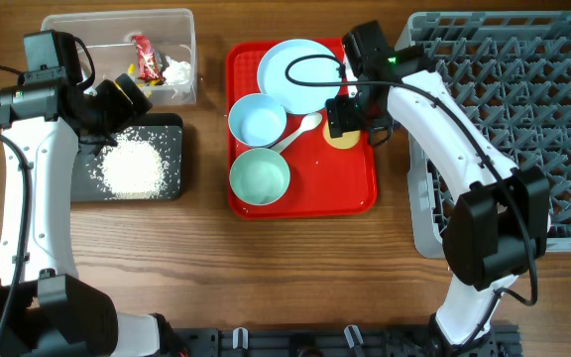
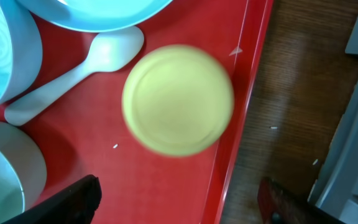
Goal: Sort waste into correct bins and load items into the dishwasher rack
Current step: 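Move the right gripper to the yellow cup and grasp it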
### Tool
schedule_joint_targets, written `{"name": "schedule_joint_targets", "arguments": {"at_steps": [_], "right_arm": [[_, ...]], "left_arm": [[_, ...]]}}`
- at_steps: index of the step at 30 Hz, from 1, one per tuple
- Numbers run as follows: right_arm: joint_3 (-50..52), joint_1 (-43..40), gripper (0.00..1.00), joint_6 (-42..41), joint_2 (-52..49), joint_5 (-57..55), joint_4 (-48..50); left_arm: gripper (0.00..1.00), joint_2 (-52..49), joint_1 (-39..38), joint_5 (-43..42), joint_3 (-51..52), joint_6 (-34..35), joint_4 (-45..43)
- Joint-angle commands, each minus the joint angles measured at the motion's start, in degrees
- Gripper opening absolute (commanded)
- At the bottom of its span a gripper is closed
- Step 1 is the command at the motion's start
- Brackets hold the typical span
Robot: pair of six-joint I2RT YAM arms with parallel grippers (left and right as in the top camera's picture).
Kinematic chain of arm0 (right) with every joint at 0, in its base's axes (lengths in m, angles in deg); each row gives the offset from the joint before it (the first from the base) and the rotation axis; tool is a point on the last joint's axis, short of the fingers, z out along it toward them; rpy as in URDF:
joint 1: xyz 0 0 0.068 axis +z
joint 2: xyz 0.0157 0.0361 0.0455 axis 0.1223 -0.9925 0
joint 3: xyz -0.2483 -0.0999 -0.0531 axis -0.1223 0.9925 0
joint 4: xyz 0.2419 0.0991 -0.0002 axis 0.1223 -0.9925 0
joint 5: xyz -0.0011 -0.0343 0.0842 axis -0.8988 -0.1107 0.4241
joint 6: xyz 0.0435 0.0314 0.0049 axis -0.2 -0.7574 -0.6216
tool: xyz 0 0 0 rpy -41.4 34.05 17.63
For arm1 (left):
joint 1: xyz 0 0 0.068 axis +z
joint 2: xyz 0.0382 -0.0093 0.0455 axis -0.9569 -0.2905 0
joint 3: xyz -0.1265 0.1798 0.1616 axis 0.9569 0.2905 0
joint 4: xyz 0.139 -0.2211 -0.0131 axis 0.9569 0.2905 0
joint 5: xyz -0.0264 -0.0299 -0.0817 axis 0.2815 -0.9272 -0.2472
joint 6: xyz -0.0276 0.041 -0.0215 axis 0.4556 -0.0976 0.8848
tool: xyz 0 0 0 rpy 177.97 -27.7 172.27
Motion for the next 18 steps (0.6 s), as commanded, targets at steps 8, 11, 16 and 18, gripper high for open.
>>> {"name": "schedule_joint_targets", "arguments": {"at_steps": [8, 11, 16, 18], "right_arm": [[-0.79, -0.28, 0.9, 4.39, -6.25, -4.52, 8.41], [-0.76, -0.28, 0.89, 4.37, -8.11, -2.51, 6.97], [-0.66, -0.31, 0.83, 3.34, -8.9, -0.87, 5.16], [-0.66, -0.31, 0.84, 2.69, -8.9, -0.66, 3.37]], "left_arm": [[1.0, 0.37, -0.15, -0.26, -0.52, 0.52, -0.02], [1.0, 0.37, -0.15, -0.26, -0.52, 0.52, 0.0], [1.0, 0.37, -0.15, -0.26, -0.52, 0.52, 0.0], [1.0, 0.37, -0.15, -0.26, -0.52, 0.52, 0.0]]}}
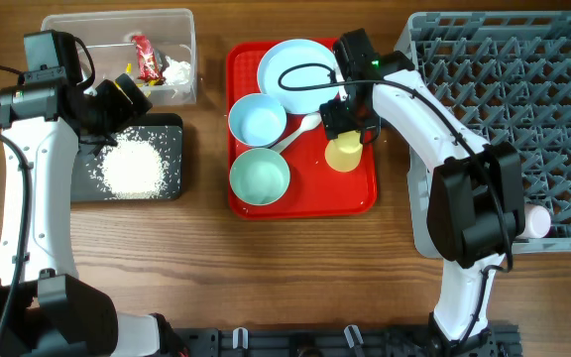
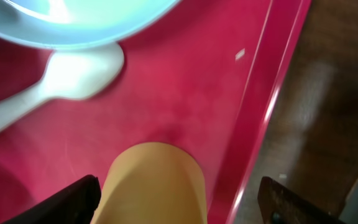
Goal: Sort waste into correct bins and load items into the dishwasher rack
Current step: 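Move the right gripper to the yellow cup and grasp it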
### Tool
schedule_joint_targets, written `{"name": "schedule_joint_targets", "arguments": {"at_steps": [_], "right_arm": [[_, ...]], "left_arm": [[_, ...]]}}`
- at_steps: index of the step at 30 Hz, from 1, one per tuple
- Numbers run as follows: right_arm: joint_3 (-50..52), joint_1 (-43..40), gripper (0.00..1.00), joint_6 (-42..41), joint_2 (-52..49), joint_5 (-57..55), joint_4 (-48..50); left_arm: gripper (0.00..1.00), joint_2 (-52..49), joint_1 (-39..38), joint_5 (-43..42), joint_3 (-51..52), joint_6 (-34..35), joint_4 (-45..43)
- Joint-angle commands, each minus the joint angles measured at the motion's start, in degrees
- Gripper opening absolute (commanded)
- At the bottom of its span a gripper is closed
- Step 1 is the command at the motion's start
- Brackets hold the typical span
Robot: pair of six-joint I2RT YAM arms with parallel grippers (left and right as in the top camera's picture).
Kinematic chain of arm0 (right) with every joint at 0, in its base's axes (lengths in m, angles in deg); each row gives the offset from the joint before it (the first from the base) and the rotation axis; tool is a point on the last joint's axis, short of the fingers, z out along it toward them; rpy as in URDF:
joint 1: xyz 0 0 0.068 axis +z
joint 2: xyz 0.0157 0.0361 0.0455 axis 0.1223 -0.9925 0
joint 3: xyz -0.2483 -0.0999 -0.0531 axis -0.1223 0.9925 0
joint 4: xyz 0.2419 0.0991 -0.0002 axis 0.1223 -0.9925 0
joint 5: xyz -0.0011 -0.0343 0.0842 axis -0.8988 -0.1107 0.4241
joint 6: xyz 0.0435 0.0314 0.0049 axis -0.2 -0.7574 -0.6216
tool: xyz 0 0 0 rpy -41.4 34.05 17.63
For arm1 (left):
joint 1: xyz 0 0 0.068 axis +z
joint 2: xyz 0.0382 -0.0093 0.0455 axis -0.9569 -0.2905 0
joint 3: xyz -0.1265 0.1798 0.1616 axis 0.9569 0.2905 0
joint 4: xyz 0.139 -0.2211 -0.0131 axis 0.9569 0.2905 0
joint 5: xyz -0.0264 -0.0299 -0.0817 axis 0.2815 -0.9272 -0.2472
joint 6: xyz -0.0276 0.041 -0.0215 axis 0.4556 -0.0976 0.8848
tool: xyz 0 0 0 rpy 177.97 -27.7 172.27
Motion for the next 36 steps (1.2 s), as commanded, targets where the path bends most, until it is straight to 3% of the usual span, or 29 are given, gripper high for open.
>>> {"name": "schedule_joint_targets", "arguments": {"at_steps": [1, 6, 14, 17, 20, 28, 36], "right_arm": [[-0.59, -0.31, 0.84, -1.09, -1.31, 1.62, -2.34], [-0.59, -0.24, 0.93, -1.03, -1.31, 5.53, -5.57], [0.44, -0.13, 0.92, -2.99, -1.31, 5.62, -7.56], [2.01, -0.13, 0.9, -4.07, -1.31, 2.05, -6.64], [2.27, -0.13, 0.8, -4.28, -1.29, 1.07, -5.55], [2.27, -0.09, 0.65, -4.37, -1.29, 1.11, -6.43], [-2.62, -0.09, 0.64, -3.91, 0.39, 4.57, -15.54]], "left_arm": [[1.0, 0.37, -0.15, -0.24, -0.52, 0.52, -0.04], [1.0, 0.37, -0.15, -0.24, -0.52, 0.52, -0.04], [1.0, 0.37, -0.15, -0.24, -0.52, 0.52, -0.04], [1.0, 0.37, -0.15, -0.24, -0.52, 0.52, -0.04], [1.0, 0.37, -0.15, -0.24, -0.52, 0.52, -0.04], [1.0, 0.37, -0.15, -0.24, -0.52, 0.5, -0.04], [1.0, 0.37, -0.15, -0.24, -0.52, 0.52, -0.04]]}}
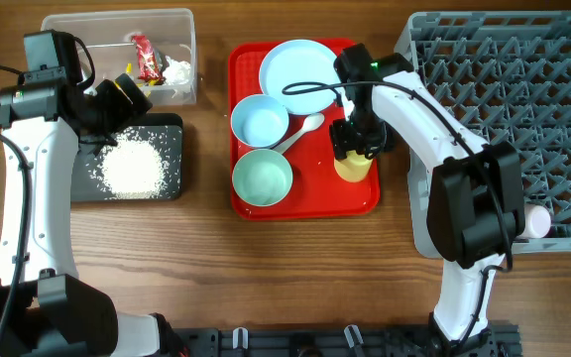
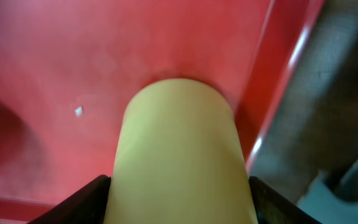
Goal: Sort waste into correct bins and load items into the dishwasher rack
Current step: 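Move the right gripper to the yellow cup and grasp it, then place the yellow cup in the rack beside the pink cup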
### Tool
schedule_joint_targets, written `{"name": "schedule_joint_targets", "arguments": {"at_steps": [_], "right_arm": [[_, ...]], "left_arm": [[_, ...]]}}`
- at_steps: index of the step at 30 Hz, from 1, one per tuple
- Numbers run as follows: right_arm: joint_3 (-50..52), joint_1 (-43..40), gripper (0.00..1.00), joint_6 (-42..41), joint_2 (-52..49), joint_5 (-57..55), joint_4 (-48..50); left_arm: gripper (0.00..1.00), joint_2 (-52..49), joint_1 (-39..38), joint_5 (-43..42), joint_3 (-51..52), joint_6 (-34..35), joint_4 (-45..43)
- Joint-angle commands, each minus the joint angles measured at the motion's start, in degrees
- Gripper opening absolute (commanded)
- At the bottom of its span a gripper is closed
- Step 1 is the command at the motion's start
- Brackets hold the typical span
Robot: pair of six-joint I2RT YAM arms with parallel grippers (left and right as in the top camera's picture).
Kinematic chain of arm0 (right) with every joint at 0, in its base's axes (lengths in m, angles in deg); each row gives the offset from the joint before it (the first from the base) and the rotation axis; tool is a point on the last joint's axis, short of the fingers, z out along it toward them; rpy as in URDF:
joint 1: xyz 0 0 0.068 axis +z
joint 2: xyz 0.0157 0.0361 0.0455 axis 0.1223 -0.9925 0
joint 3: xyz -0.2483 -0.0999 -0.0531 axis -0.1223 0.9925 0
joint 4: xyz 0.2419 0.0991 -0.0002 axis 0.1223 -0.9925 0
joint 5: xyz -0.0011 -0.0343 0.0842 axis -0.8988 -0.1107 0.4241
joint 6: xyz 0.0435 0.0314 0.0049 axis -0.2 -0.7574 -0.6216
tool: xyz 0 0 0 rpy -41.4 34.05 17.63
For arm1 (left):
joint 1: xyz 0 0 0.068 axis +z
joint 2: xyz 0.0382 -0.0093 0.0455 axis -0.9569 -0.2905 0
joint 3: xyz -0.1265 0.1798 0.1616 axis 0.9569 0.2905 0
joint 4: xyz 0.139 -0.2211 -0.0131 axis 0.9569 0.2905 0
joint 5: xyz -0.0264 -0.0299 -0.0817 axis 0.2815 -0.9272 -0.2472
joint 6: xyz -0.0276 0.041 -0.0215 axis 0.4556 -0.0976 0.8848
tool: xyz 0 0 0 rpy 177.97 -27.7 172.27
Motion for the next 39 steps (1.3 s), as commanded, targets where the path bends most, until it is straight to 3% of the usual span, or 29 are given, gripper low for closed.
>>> {"name": "schedule_joint_targets", "arguments": {"at_steps": [1, 3, 11, 15, 18, 29, 39], "right_arm": [[-5.92, -0.13, 0.64, -0.07, 1.14, 1.16, -4.83], [-10.75, -0.13, 0.64, 0.0, 2.89, 1.14, -8.7], [-10.99, -4.81, 0.64, 1.2, 14.64, 1.14, -14.19], [-10.97, -13.84, 0.64, 3.04, 23.28, 0.52, -17.42], [-10.97, -25.7, 0.64, 4.76, 26.27, -0.85, -20.04], [-10.84, -57.99, 0.61, 1.29, 25.59, -0.59, -15.93], [-4.31, -63.63, 0.59, -0.66, 19.65, -5.57, -11.43]], "left_arm": [[1.0, 0.37, -0.15, -0.24, -0.52, 0.52, -0.02], [1.0, 0.37, -0.15, -0.24, -0.52, 0.52, -0.02], [1.0, 0.37, -0.15, -0.24, -0.52, 0.52, -0.02], [1.0, 0.37, -0.15, -0.24, -0.52, 0.52, -0.02], [1.0, 0.37, -0.15, -0.24, -0.52, 0.52, -0.02], [1.0, 0.37, -0.15, -0.24, -0.52, 0.52, -0.02], [1.0, 0.37, -0.15, -0.24, -0.52, 0.52, -0.02]]}}
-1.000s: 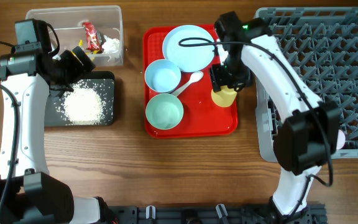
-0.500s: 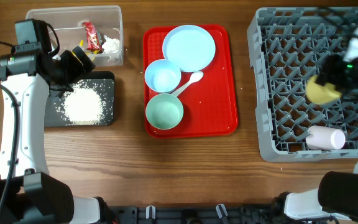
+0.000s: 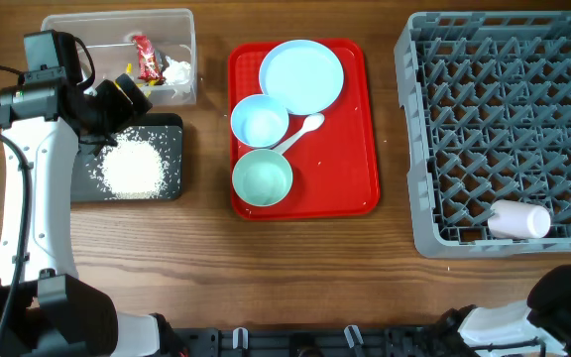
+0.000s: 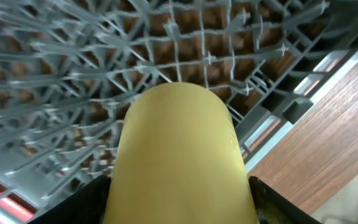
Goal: Sort waste into correct bins and load items into the dishwasher rack
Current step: 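Place the yellow cup in the rack beside the pink cup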
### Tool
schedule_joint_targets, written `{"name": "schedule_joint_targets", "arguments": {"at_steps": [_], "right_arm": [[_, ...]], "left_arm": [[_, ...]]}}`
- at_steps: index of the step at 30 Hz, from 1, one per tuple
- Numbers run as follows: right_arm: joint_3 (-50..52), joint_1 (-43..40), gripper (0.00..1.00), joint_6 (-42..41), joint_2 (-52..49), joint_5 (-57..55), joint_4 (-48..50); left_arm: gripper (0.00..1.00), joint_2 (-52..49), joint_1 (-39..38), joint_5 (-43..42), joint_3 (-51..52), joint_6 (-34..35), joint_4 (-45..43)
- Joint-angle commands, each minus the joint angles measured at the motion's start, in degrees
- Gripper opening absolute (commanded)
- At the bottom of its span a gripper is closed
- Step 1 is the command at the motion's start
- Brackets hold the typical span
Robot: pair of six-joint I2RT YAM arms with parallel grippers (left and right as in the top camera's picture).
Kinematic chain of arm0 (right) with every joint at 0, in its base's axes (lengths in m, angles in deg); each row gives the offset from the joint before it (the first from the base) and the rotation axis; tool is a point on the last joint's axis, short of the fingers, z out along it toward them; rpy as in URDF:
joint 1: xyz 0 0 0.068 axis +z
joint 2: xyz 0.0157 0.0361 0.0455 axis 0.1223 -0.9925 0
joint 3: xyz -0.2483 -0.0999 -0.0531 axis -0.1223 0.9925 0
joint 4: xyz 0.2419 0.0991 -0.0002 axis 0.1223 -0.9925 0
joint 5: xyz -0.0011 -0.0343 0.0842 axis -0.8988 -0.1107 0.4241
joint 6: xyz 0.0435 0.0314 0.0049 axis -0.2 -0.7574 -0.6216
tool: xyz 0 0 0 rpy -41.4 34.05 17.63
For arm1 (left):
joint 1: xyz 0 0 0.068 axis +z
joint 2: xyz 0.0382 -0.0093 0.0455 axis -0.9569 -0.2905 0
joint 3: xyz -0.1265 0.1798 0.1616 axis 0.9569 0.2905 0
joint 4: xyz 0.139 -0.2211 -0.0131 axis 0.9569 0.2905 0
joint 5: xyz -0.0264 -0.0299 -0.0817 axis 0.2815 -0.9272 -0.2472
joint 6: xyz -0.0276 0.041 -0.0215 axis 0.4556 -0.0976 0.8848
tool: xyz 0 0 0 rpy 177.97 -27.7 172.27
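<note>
A yellow cup (image 4: pixel 178 149) fills the right wrist view, and my right gripper (image 4: pixel 179 208) is shut on it, one dark finger (image 4: pixel 82 202) on each side. The cup hangs above the grey dishwasher rack (image 4: pixel 73 68). From overhead, the yellow cup shows at the frame's right edge over the rack (image 3: pixel 484 99); the right arm itself is out of view there. My left gripper (image 3: pixel 127 91) hovers between the clear waste bin (image 3: pixel 117 25) and the black tray (image 3: pixel 171 129); its jaws cannot be made out.
A white cup (image 3: pixel 519 219) lies in the rack's front row. On the red tray (image 3: pixel 350 149) are a white plate (image 3: pixel 301 75), a blue bowl (image 3: pixel 259 120), a green bowl (image 3: pixel 262 178) and a white spoon (image 3: pixel 300 129). Rice (image 3: pixel 132 166) lies on the black tray.
My right gripper held the yellow cup on the red tray's right side; now it holds the cup over the right part of the rack. The left arm has not moved.
The yellow cup first stood on the red tray with my right gripper open above it. Then the gripper was lower, its fingers beside the cup, then shut on it. The cup has now left the tray and hangs over the rack.
</note>
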Motion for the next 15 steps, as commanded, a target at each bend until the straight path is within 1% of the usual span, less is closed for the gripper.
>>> {"name": "schedule_joint_targets", "arguments": {"at_steps": [1, 5, 7, 11, 15], "right_arm": [[4.57, -0.76, 0.59, -1.9, -3.63, -3.78, 1.6], [10.25, -1.25, 0.59, -2.71, -6.25, -4.31, 5.18], [14.75, -1.7, 0.59, -2.95, -6.56, -5.4, 7.63], [20.57, -3.3, 0.59, -3.43, -6.67, -5.29, 11.54], [21.64, -3.76, 0.61, -4.33, -6.67, -5.01, 12.48]], "left_arm": [[1.0, 0.37, -0.15, -0.26, -0.52, 0.52, -0.09], [1.0, 0.37, -0.15, -0.26, -0.52, 0.52, -0.09], [1.0, 0.37, -0.15, -0.26, -0.52, 0.52, -0.09], [1.0, 0.37, -0.15, -0.26, -0.52, 0.52, -0.09], [1.0, 0.37, -0.15, -0.26, -0.52, 0.52, -0.09]]}}
